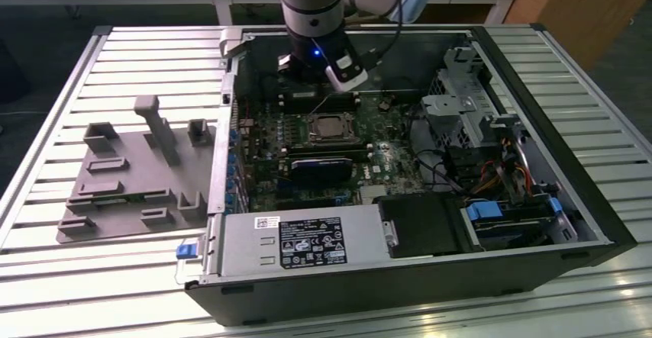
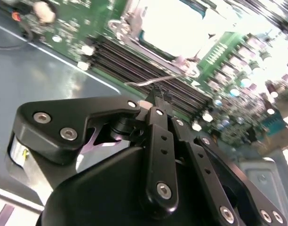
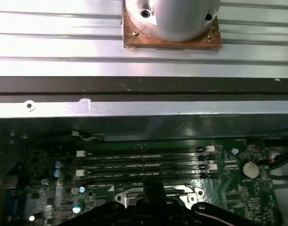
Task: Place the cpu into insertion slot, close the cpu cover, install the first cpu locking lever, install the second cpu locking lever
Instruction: 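Install the first cpu locking lever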
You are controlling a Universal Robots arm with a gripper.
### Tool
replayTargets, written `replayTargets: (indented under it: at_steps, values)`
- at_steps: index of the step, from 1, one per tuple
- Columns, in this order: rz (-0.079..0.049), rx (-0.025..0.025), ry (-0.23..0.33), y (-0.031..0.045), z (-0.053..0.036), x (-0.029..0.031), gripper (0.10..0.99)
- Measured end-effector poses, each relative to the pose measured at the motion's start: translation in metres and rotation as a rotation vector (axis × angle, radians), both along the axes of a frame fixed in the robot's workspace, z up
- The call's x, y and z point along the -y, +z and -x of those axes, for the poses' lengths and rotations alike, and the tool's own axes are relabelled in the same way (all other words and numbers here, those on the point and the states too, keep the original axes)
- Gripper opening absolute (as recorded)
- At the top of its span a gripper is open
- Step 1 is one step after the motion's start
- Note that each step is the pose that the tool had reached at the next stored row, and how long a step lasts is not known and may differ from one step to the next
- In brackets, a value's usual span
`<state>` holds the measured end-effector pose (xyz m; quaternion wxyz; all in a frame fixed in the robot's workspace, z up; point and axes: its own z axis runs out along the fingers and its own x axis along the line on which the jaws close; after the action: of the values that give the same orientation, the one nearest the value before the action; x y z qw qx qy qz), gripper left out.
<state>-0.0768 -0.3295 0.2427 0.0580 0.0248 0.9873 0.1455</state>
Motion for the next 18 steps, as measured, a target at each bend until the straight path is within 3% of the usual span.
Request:
replayTargets:
  at_steps: [2, 3, 4, 7, 9, 12, 18]
  values:
    - [0.001, 0.0294, 0.000, -0.0003, 0.0002, 0.0000, 0.102]
    - [0.001, 0.0418, 0.000, -0.0005, 0.0003, 0.0000, 0.102]
    - [0.001, 0.0505, 0.000, -0.0013, 0.0009, 0.0000, 0.102]
    - [0.002, 0.0687, 0.000, -0.0036, 0.0022, 0.0000, 0.102]
    - [0.002, 0.0756, 0.000, -0.0060, 0.0024, 0.0000, 0.102]
    - [0.002, 0.0811, 0.000, -0.0106, 0.0028, 0.0001, 0.102]
    - [0.002, 0.0829, -0.008, -0.0149, 0.0028, 0.0000, 0.102]
